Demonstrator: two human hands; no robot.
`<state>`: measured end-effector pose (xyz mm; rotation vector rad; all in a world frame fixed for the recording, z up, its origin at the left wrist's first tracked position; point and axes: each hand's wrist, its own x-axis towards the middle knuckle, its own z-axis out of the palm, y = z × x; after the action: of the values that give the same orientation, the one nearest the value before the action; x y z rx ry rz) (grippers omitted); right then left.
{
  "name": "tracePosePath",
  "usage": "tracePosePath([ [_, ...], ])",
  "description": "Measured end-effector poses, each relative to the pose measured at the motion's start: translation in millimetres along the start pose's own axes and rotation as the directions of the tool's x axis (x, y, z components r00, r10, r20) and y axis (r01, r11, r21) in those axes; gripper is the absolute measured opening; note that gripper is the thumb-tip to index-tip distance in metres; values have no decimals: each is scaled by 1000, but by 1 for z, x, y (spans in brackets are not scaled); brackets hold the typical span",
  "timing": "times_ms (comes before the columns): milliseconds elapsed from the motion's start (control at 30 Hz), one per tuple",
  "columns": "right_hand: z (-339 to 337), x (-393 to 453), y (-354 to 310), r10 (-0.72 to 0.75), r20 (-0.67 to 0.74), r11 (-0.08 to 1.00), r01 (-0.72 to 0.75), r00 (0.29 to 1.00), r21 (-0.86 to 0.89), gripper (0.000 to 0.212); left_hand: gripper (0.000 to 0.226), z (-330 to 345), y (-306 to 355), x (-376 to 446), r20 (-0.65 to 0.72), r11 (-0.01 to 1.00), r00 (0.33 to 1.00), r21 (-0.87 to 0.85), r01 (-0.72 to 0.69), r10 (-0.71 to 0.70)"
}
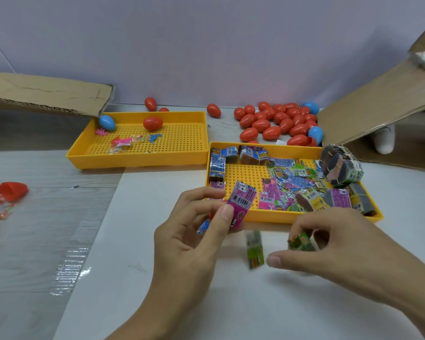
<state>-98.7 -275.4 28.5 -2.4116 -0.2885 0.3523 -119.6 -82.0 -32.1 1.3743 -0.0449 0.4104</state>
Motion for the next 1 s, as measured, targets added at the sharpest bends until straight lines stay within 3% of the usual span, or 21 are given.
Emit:
tracePosePath([
  [133,-3,-1,2,-20,-28,998,22,999,58,58,12,1,0,-1,12,1000,1000,-5,-7,7],
  [233,-2,0,1,-73,-122,988,88,990,127,55,5,1,1,0,11,999,999,-9,-33,33],
  [333,5,1,-1,-115,-176,932,167,978,320,52,5,1,-1,-1,35,1000,999,-12,-27,28],
  [433,18,2,-9,-107,-108,812,150,988,564,32,11,1,-1,-2,72,999,997,-30,-22,24],
  [600,14,5,-5,-50,32,709,13,998,705,25,7,2,0,-4,133,999,991,-49,-23,30],
  [733,1,7,0,-8,51,772,-26,999,635,28,11,2,2,-3,77,991,997,-128,34,-24],
  [833,3,7,4,-28,70,958,6,997,287,22,15,1,4,0,29,974,997,-210,82,-77],
  [900,6,6,6,-24,76,993,15,997,114,26,15,1,4,0,37,970,995,-223,96,-90],
  [1000,8,5,4,-51,-78,982,64,996,180,44,12,0,3,0,65,966,993,-234,110,-97],
])
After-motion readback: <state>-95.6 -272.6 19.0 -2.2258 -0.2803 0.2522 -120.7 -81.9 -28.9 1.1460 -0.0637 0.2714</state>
